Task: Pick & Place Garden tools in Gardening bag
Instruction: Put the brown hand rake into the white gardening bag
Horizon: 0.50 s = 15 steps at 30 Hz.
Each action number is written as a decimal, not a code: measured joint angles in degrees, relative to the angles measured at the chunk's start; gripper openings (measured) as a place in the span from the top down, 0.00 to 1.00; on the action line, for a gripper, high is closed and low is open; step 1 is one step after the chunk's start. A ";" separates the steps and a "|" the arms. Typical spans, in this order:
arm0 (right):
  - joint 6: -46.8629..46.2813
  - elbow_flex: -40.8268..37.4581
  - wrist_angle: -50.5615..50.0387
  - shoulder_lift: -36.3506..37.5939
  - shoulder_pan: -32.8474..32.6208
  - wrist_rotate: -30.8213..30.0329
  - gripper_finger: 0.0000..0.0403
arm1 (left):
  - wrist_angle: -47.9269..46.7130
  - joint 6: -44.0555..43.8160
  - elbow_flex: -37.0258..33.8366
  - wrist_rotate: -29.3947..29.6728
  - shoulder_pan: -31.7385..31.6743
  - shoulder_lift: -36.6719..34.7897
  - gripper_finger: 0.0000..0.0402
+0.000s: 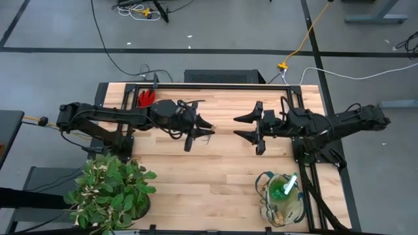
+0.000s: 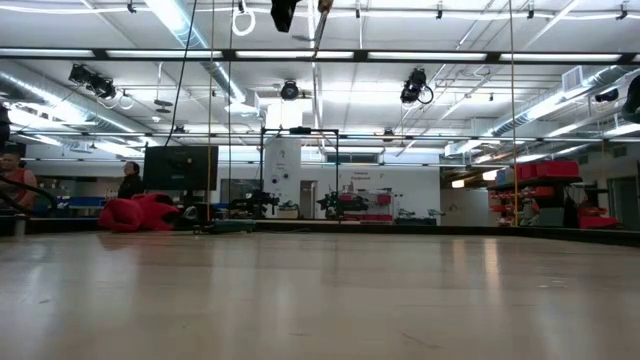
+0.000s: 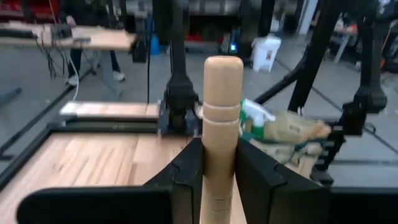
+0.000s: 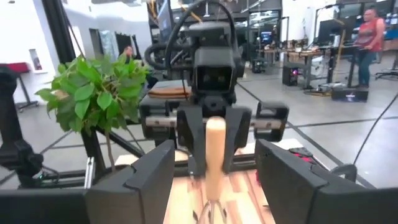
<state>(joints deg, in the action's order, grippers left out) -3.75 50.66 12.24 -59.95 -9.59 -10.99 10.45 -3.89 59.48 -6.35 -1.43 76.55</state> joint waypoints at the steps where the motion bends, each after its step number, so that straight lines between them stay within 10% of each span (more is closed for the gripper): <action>1: 0.06 0.31 -0.14 -0.41 0.30 0.50 0.44 | 0.74 0.00 0.00 0.01 0.00 0.01 0.81; 15: -0.24 3.88 3.34 -5.55 3.56 6.11 0.44 | 4.19 0.03 0.02 0.03 0.04 0.01 0.81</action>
<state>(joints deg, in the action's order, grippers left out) -3.99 54.54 15.58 -65.50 -6.03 -4.89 14.65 -3.86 59.51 -6.32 -1.39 76.55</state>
